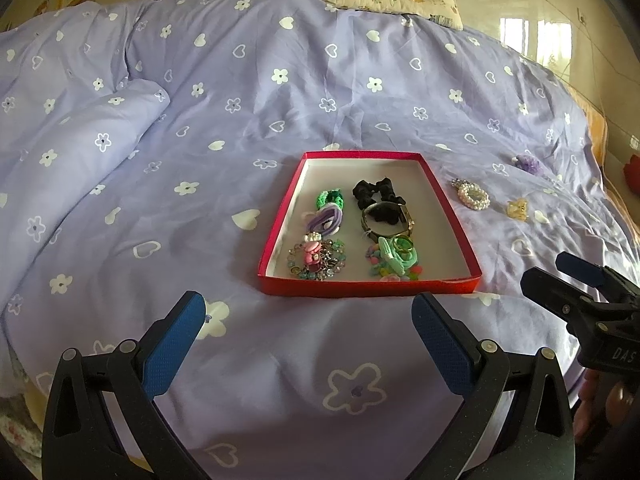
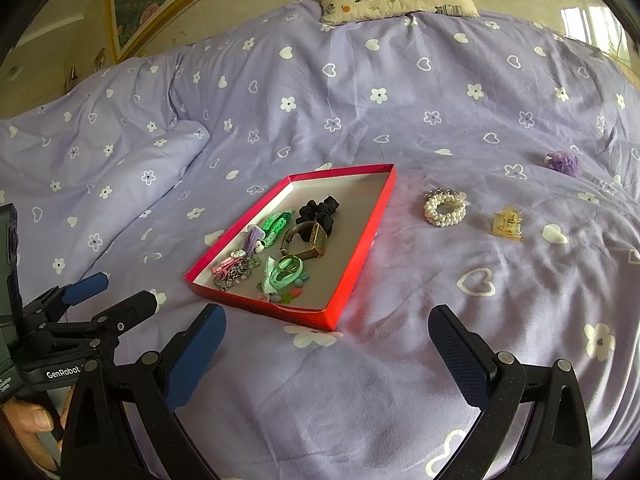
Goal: Organize jewelry
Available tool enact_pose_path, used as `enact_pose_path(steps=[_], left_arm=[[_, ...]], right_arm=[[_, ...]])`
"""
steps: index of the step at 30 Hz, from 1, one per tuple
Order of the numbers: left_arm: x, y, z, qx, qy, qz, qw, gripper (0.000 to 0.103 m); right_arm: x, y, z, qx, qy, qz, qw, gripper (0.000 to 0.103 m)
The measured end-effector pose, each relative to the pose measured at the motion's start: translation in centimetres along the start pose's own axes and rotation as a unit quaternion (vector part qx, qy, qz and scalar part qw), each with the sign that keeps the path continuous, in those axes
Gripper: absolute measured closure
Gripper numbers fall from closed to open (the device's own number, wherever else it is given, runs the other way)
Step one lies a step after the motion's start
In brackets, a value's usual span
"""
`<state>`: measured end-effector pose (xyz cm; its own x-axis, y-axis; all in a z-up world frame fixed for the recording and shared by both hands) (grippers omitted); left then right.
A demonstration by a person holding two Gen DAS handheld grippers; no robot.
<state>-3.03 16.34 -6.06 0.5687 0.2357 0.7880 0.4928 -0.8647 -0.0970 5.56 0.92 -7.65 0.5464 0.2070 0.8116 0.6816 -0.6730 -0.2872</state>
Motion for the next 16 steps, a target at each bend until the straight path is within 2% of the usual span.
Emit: enact_pose_path(steps=[7, 16], left_arm=[[-0.2, 0.3, 0.6, -0.012, -0.01, -0.004, 0.9999, 0.0], [-0.3, 0.7, 2.0, -0.027, -0.026, -0.012, 0.9992, 0.0]], right_arm=[[0.4, 0.8, 0.3, -0.006, -0.005, 0.009, 1.0, 0.001], [1.3, 6.6, -0.8, -0.045, 0.011, 0.071, 0.996, 0.001]])
Point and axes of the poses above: each gripper's, at about its wrist camera, not at the fingertips, and z roughly the way its jaws point, y to its right, x to its top, the point moved 9 cm from there along z, roughly the way its jaws point, and after that the axes turned 9 degrees about x, right-handed, at the moved point
